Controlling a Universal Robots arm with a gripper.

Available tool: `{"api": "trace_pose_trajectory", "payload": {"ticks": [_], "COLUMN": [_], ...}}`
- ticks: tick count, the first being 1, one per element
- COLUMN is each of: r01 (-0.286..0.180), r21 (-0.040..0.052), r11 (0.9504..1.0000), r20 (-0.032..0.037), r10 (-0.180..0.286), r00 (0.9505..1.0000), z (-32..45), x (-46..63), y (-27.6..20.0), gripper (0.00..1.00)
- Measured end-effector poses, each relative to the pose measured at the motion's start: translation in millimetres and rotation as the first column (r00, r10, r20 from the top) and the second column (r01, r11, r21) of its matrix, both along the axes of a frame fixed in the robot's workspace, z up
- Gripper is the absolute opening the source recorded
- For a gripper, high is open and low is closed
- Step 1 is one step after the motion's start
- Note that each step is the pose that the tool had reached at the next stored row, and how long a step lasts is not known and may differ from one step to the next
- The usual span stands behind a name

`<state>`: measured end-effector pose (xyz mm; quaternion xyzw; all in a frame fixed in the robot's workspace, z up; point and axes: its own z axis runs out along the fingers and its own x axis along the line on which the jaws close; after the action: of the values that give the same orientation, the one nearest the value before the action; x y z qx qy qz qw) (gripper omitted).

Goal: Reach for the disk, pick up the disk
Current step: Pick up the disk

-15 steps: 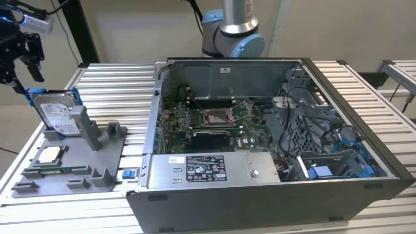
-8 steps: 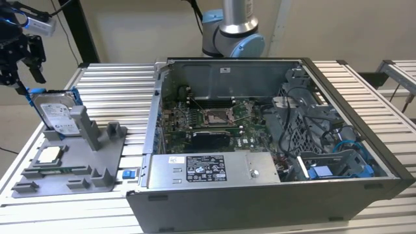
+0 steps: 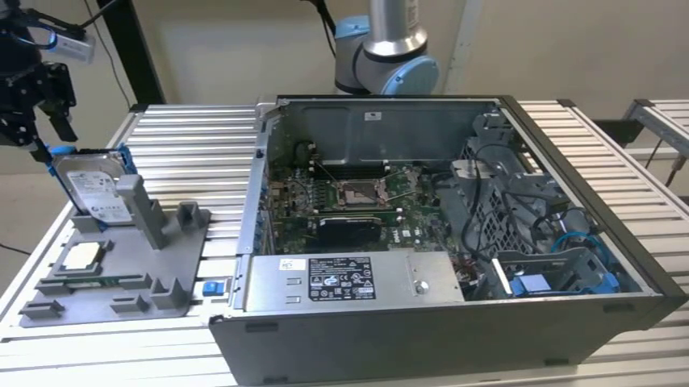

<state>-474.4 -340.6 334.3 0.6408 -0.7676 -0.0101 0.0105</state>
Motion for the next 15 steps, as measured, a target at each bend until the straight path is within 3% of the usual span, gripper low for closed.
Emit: {"api": "trace_pose_trajectory", "payload": {"ticks": [5,15], "r01": [-0.05,-0.079], "r21": [0.0033,0.0105], "r11": [0.9987,0.9968], "r20": [0.0001,0.0005], "r10": [0.05,0.079], "r00": [0.9988,0.9969], "z": [-4.5,-17.0], "x": [0.7,0.7], "y": [0.2,3.5], "gripper": [1.0,1.0]}}
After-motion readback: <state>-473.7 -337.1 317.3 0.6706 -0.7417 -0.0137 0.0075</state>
